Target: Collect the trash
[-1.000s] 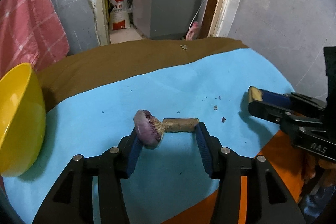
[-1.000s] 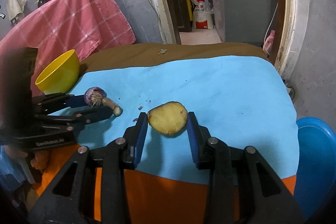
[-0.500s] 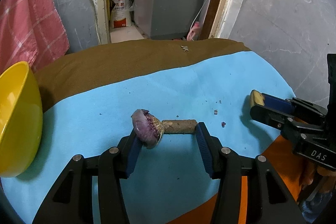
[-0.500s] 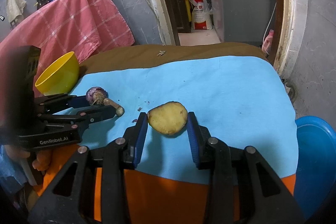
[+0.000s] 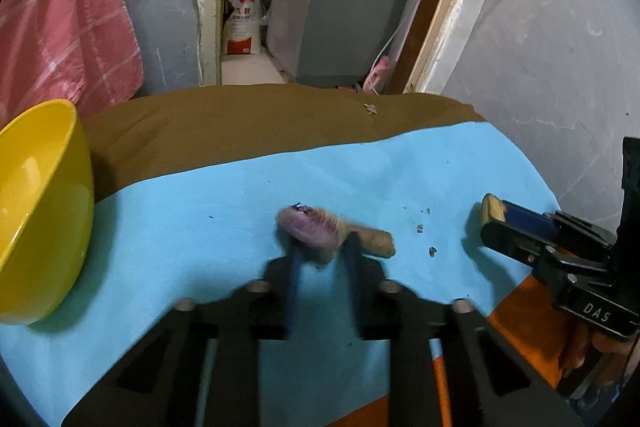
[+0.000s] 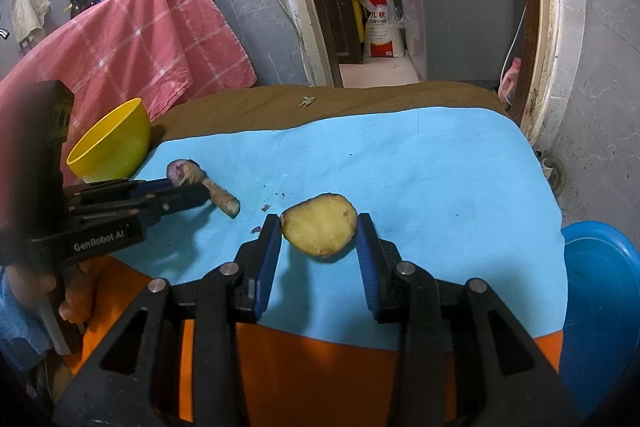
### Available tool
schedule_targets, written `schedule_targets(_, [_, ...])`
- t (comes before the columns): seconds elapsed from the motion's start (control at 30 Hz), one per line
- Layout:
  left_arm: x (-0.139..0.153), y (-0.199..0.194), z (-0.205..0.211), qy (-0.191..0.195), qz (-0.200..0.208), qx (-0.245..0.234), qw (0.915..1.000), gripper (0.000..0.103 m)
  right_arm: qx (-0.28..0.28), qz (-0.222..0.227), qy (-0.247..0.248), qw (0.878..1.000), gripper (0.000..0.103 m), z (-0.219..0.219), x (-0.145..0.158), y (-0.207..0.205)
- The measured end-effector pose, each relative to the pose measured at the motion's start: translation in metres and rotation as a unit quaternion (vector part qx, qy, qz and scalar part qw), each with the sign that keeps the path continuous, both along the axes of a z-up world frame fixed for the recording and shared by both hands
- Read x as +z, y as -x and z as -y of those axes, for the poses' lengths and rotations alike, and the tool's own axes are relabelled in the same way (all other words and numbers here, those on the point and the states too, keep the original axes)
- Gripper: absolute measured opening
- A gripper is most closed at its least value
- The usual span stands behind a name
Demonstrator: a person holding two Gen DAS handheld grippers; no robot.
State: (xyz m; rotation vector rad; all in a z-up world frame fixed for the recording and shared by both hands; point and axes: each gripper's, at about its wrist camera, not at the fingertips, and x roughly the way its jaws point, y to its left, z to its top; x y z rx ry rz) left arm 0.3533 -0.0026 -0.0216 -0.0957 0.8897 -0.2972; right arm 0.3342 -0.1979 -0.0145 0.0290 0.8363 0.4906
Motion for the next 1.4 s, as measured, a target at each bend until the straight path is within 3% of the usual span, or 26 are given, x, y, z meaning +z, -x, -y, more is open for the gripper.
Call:
schedule_targets(0.4, [0.008,0.011,0.007,-0.015,0.034,-0.004,0.9993,0.009,-0.003,0.014,0.004,1.0,0.057,-0.001,0.003,0.004])
schedule_targets(0.6, [0.015,0.021,0.009,-0.019,0.062,-0.005,0.9979,0.0,-0.011,0.039,0.0,0.999,0.057,0.001,0.007,0.013])
schedule_targets(0.87, [0.013,0.021,0.014,-0.026,0.052,-0.003,0.9983,0.0,-0.014,0.053,-0.016,0.998,0.057,0.006,0.011,0.019])
schedule_targets(0.93, [0.012,0.016,0.014,-0.028,0.04,-0.003,0.9988,0.006,-0.013,0.05,-0.016,0.999,0.057,0.006,0.011,0.019])
schedule_targets(1.03, [0.008,0.006,0.015,-0.041,0.028,0.005,0.9988,0.04,-0.011,0.049,-0.013,0.999,0.057,0.006,0.01,0.019])
schedule_targets(1.3, [-0.004,-0.019,0.008,-0.024,-0.017,0.017,0.9994,0.041,-0.014,0.041,-0.018,0.999,0.057,0.008,0.009,0.017])
schedule_targets(1.33, [-0.004,-0.02,0.008,-0.024,-0.016,0.018,0.9994,0.039,-0.015,0.041,-0.018,0.999,0.057,0.008,0.009,0.017])
schedule_targets(1.37, [-0.004,-0.019,0.008,-0.025,-0.016,0.017,0.9994,0.027,-0.016,0.042,-0.017,0.999,0.057,0.009,0.009,0.017])
schedule_targets(1.4, [-0.003,-0.019,0.008,-0.025,-0.016,0.016,0.9994,0.025,-0.016,0.043,-0.017,0.999,0.057,0.009,0.009,0.018])
